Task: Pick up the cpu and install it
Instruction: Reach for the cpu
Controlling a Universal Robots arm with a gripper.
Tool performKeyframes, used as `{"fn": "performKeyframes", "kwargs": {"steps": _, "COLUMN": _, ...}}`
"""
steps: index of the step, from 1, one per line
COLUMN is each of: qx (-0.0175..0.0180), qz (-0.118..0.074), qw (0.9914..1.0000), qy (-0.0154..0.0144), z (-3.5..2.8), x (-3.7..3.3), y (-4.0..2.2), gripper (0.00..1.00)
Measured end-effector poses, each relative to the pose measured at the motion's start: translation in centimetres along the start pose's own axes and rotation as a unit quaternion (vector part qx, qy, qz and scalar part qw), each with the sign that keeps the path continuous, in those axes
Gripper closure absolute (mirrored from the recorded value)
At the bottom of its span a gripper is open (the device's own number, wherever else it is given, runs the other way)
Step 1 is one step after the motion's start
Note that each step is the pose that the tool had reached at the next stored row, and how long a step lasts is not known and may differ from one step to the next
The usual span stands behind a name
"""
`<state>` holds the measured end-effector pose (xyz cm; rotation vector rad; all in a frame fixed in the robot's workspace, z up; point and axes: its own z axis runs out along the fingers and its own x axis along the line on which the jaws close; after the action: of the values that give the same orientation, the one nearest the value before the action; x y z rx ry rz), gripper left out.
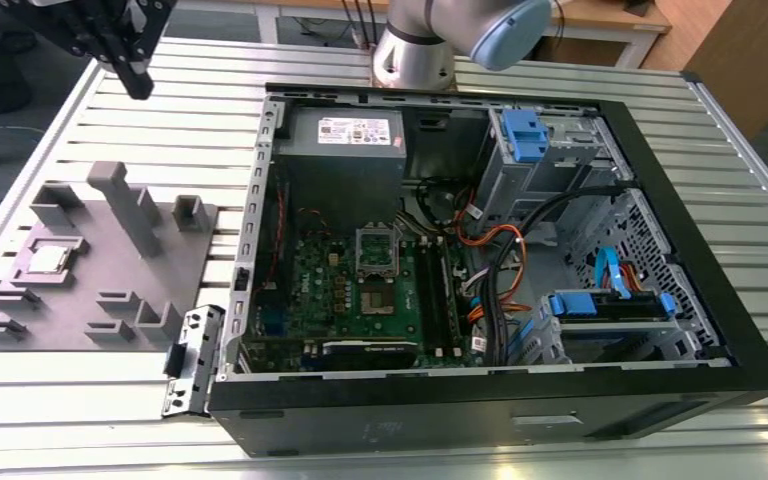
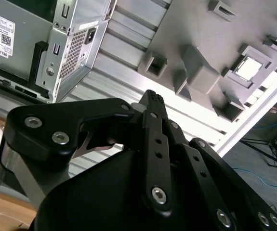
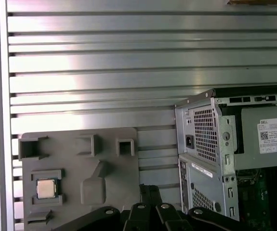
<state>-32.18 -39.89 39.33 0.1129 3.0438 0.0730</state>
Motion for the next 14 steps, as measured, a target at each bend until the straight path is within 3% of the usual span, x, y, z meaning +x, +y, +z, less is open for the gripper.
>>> {"fn": "performKeyframes", "kwargs": {"steps": 14, "qx": -0.0002, "qz": 0.0, "qw": 1.0, "qy": -0.0024, "z": -0.2, "x": 2.03, "y": -0.15, "gripper": 0.89}}
